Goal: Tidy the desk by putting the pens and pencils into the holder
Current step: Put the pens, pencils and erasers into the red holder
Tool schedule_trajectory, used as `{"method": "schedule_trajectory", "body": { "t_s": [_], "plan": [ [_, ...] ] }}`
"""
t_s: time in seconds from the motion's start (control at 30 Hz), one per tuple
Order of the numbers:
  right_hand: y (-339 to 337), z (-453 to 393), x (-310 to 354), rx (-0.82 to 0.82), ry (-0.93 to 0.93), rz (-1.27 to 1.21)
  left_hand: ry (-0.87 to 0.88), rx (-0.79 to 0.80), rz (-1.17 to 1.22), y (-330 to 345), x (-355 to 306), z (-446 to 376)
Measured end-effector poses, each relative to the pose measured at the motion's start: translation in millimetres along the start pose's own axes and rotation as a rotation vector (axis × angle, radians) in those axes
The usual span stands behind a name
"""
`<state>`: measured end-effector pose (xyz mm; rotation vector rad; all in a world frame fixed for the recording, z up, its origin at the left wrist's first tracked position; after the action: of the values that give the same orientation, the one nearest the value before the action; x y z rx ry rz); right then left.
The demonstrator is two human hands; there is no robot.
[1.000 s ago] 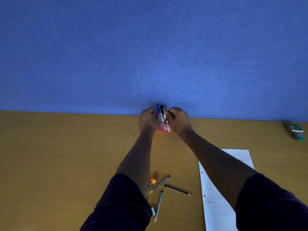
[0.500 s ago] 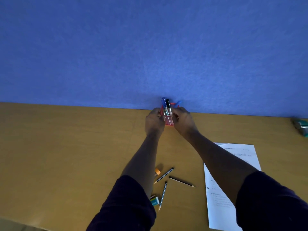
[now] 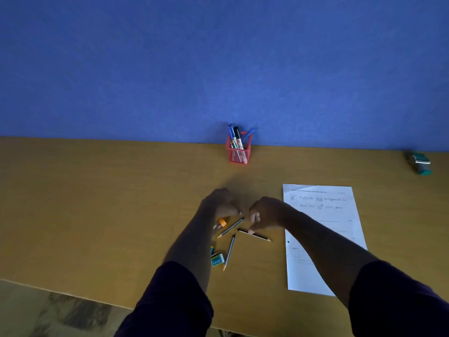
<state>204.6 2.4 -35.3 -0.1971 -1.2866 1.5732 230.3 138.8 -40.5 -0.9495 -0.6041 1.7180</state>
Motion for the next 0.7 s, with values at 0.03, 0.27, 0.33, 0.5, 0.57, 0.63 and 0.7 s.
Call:
{"method": "schedule_trajectory", "body": {
  "t_s": [0.03,0.27,0.33,0.5,0.57,0.63,0.7],
  "plan": [
    [4.9,3.1,0.8,0.016,0.000,0.027,-0.010,0.019,-0.035,3.8,0.1,5.3],
    [21.6,14.6,10.1,0.063,-0.014,0.143,-0.003,-0.003,-0.193,16.7,-8.5,28.9],
    [22.0,15.9,14.4,0.075,-0.019,0.167,0.008,0.005,-0.203,18.2,-13.0,31.9],
    [25.5,16.0,26.1,0.124,-0.061,0.291,0.031,0.082,-0.270,22.2,-22.5,36.4],
    [24.4,16.4,25.2,0.122,-0.080,0.315,0.043,0.116,-0.301,24.5,-24.3,37.8],
    [20.4,16.4,21.2,0.118,-0.085,0.294,0.055,0.142,-0.314,25.6,-24.9,38.3],
    [14.6,15.5,15.5,0.125,-0.086,0.253,0.056,0.142,-0.320,24.8,-24.4,38.4]
  ]
}}
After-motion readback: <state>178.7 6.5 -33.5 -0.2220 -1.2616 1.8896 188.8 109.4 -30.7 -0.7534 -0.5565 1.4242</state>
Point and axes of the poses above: each hand's wrist, its own z-axis away from the middle knuckle, its own y-axis out of the palm, x = y × z, the point moved 9 cm from there along -z, towards the middle knuckle, and after that the axes turned 3 degrees about z, right-handed, at the moved point
